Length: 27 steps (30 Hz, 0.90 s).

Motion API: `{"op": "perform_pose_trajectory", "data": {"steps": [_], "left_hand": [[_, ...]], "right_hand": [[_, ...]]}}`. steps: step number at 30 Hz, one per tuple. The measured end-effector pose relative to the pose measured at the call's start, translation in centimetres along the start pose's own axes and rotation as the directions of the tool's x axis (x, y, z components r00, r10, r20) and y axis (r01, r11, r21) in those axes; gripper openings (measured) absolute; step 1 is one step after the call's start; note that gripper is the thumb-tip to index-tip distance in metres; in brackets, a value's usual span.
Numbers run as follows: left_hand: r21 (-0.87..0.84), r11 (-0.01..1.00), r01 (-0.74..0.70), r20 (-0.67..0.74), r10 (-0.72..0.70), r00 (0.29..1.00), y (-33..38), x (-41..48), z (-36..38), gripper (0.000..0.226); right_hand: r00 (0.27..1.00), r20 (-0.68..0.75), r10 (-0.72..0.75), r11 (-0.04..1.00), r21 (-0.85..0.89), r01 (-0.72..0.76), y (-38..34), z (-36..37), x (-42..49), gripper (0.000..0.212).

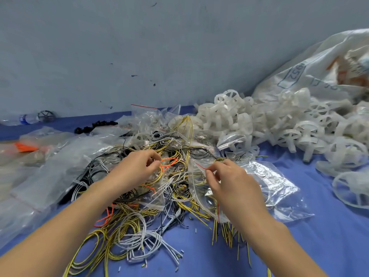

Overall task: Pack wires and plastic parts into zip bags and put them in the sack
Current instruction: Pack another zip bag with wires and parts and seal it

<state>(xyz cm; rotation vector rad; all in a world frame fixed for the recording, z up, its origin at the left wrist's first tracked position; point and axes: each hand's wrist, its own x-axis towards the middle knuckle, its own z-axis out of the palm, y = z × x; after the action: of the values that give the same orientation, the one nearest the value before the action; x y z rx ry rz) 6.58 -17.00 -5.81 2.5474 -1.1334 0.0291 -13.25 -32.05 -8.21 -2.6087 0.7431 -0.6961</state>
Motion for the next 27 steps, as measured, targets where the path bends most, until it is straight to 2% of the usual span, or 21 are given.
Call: {"op": "perform_pose_trajectory", "data": {"steps": [2,5,7,9,12,16,20,23,27], "left_hand": [[0.045,0.999,-0.024,0.008,0.024,1.0,-0.6,0.1,0.1,0.019],[0.082,0.996,0.016,-0.107,-0.008,0.994,-2.1,-0.1,-1.1,0.02],[0.038,0.998,0.06,-0.176,-0.052,0.983,-3.4,-0.9,-2.2,0.015],[0.007,0.999,0.048,-0.133,-0.047,0.99,-4.3,-2.0,-2.8,0.011],[0.019,0.999,-0.035,-0.053,0.036,0.998,-3.8,-3.6,-2.5,0.011],[0.009,0.995,-0.097,-0.119,0.098,0.988,-1.0,-2.6,-0.8,0.025],[0.2,0.973,-0.117,-0.136,0.146,0.98,1.4,-0.4,1.4,0.034],[0.353,0.93,-0.108,-0.099,0.152,0.984,1.8,0.9,2.7,0.03],[0.37,0.924,-0.098,-0.153,0.165,0.974,1.4,1.1,3.2,0.02]], "right_hand": [[1.0,0.004,0.0,1.0,0.004,0.0,0.0,0.0,0.0,0.027],[1.0,0.009,-0.009,1.0,0.006,0.009,-0.1,0.0,-0.1,0.027],[0.999,0.015,-0.03,1.0,0.006,0.03,-0.5,0.2,-0.3,0.026],[0.999,0.036,-0.041,0.999,-0.002,0.041,-1.1,0.4,-0.4,0.026],[0.998,0.05,-0.033,0.999,-0.005,0.033,-1.6,0.5,-0.3,0.027],[1.0,0.028,-0.007,1.0,-0.002,0.007,-1.6,0.3,-0.3,0.027],[1.0,0.017,-0.011,1.0,0.004,0.011,-1.5,0.2,-0.6,0.026],[1.0,0.011,-0.009,1.0,0.009,0.009,-1.1,0.1,-0.4,0.026],[1.0,-0.008,0.008,1.0,0.022,-0.008,-0.6,0.0,-0.2,0.026]]}}
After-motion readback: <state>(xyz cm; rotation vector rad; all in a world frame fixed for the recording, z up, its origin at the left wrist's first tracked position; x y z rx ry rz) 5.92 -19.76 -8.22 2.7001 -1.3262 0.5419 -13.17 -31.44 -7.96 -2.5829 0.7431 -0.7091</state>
